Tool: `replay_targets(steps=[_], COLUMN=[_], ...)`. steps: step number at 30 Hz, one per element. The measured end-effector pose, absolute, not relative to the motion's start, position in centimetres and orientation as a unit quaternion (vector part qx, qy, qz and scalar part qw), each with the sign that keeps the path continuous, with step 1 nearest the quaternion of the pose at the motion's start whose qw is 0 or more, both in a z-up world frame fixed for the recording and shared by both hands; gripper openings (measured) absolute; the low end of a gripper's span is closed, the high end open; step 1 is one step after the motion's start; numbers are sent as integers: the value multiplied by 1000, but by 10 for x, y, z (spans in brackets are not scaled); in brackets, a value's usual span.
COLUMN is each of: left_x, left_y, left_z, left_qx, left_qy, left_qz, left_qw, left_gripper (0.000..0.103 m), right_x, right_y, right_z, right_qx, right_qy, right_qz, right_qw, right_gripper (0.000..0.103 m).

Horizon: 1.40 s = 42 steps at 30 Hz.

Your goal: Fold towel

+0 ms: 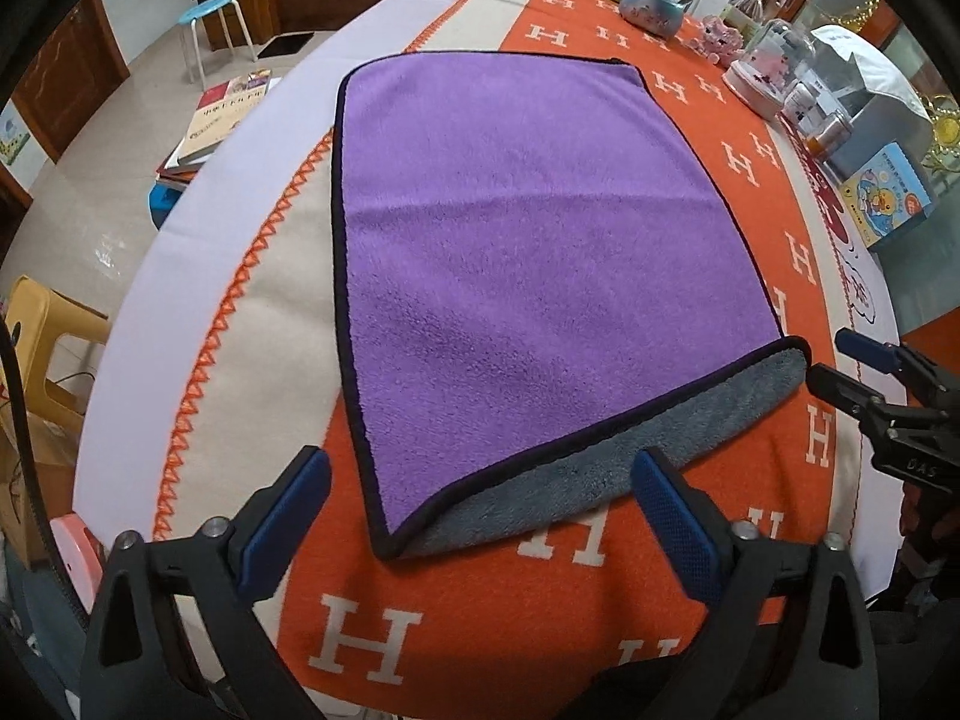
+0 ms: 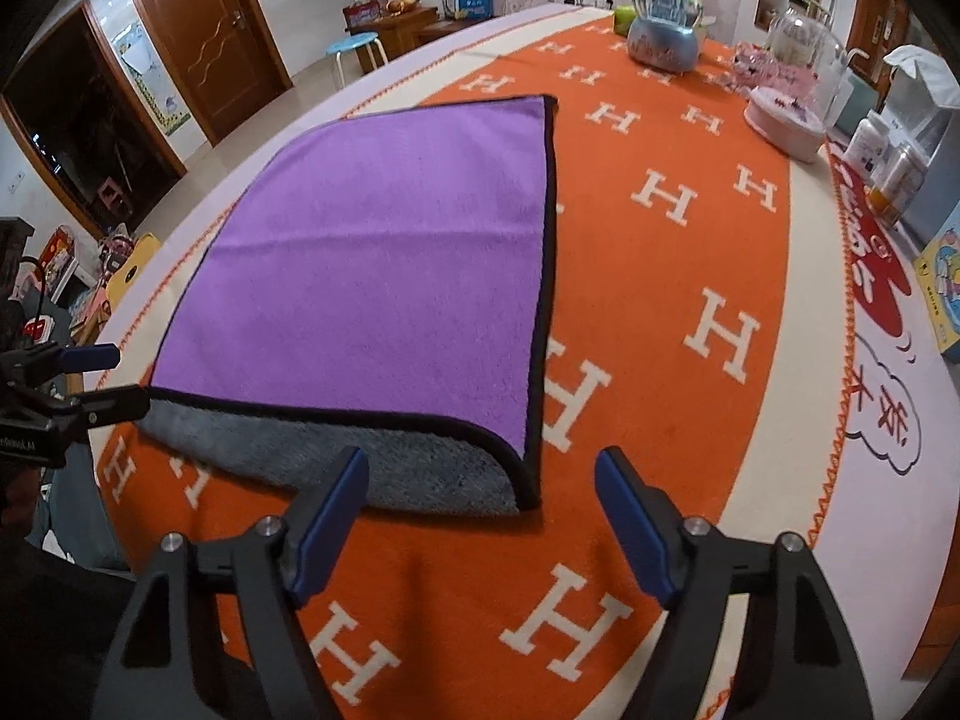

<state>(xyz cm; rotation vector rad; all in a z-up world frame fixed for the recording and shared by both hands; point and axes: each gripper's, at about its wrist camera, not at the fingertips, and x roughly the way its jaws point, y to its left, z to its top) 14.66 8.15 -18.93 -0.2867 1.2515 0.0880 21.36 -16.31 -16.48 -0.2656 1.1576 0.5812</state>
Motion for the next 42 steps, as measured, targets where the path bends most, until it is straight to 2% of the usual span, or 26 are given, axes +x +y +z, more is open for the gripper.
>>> replay_targets(steps=[5,7,12,16,20,21,26,31,42], left_x=[148,149,147,145,141,140,138,136,136], left_y=[77,73,67,68,72,73,75,77,80], left_z=[-196,-199,-204,-204,-202,-202,-205,-205,-195], left_qx=[-145,-149,-151,-146,-154,-157,-158,-154,-137], left_qy=[590,595,601,601,595,595,601,603,598], left_qz=[36,31,27,38,44,46,46,48,50], left_qw=[793,789,784,785,787,787,782,781,788], left_gripper=[89,86,74,54,40,39,14,8,5], right_x=[215,215,211,207,207,206,205,206,208], right_y=[-163,-162,-162,-162,-161,-161,-161,-163,-164], right_z=[-176,-178,-181,-179,-177,-176,-176,-174,-172], right_qx=[-125,-127,-128,-132,-139,-141,-152,-151,-152], right_qy=[546,549,550,543,537,536,533,530,526], right_qz=[282,284,287,291,292,293,285,278,283], right_qw=[779,776,774,777,779,779,782,787,788], right_gripper=[57,56,45,34,20,19,8,4,3])
